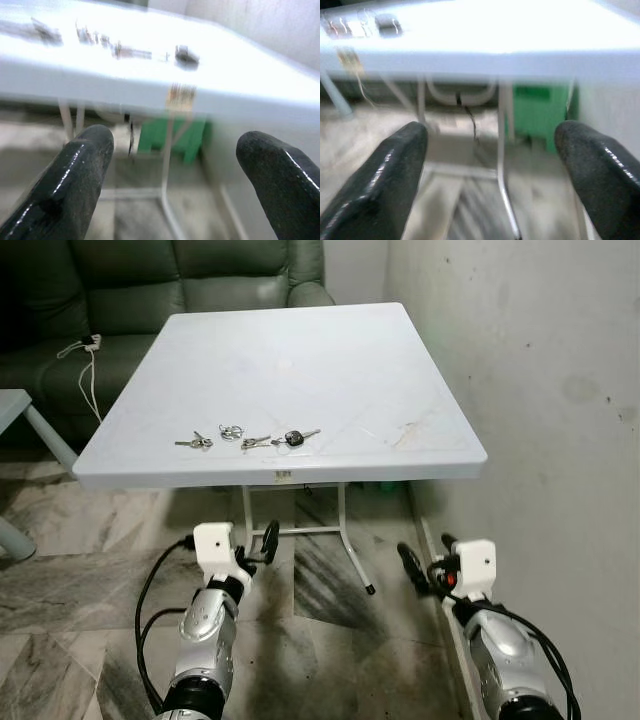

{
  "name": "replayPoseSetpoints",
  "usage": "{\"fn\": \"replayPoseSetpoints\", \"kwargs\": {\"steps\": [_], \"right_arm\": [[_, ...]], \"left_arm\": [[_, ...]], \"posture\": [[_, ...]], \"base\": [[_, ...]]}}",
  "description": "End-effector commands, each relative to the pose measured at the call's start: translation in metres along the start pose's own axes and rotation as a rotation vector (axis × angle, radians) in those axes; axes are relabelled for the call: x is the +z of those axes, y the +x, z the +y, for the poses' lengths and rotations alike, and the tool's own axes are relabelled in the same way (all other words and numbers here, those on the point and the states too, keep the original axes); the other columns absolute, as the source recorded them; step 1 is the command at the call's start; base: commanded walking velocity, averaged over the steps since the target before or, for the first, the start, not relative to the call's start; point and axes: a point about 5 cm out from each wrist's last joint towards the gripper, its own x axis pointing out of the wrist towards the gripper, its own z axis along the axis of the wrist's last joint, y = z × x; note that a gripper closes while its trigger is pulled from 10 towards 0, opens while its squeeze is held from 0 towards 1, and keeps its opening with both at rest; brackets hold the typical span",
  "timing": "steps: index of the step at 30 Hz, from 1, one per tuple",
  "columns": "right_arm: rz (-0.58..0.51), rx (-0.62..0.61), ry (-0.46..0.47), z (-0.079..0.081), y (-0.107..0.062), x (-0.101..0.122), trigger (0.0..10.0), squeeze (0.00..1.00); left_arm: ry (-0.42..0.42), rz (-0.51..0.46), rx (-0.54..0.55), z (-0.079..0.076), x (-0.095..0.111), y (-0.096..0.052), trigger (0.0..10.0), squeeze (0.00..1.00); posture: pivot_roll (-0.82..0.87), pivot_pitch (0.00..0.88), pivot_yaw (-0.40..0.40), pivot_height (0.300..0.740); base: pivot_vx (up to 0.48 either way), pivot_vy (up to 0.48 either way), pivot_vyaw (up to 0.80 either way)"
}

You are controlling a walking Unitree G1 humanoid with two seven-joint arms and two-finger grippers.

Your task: Hang keys on a hook

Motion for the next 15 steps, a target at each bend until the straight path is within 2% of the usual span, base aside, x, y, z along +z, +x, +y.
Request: {"fn": "replayPoseSetpoints", "kwargs": {"steps": [1,6,8,10,15], "right_arm": [[-0.056,0.019,0.002,0.004,0.003,0.013,10.0,0.0],[-0.155,0.039,0.014,0.009,0.008,0.041,10.0,0.0],[-0.173,0.042,0.019,0.01,0.008,0.048,10.0,0.0],[-0.192,0.042,0.025,0.012,0.007,0.056,10.0,0.0],[-0.194,0.051,0.026,0.015,0.005,0.061,10.0,0.0]], "left_arm": [[-0.016,-0.044,-0.025,-0.003,0.013,0.001,10.0,0.0],[-0.025,-0.142,-0.03,-0.008,0.043,0.004,10.0,0.0],[-0.015,-0.149,-0.027,-0.009,0.049,0.004,10.0,0.0],[-0.041,-0.161,-0.026,-0.01,0.056,0.003,10.0,0.0],[-0.063,-0.147,-0.025,-0.011,0.059,0.002,10.0,0.0]], "posture": [[-0.07,0.0,-0.02,0.74],[-0.06,0.0,-0.024,0.74],[-0.06,0.0,-0.024,0.74],[-0.06,0.0,-0.025,0.74],[-0.07,0.0,-0.025,0.74]], "base": [[0.0,0.0,0.0],[0.0,0.0,0.0],[0.0,0.0,0.0],[0.0,0.0,0.0],[0.0,0.0,0.0]]}}
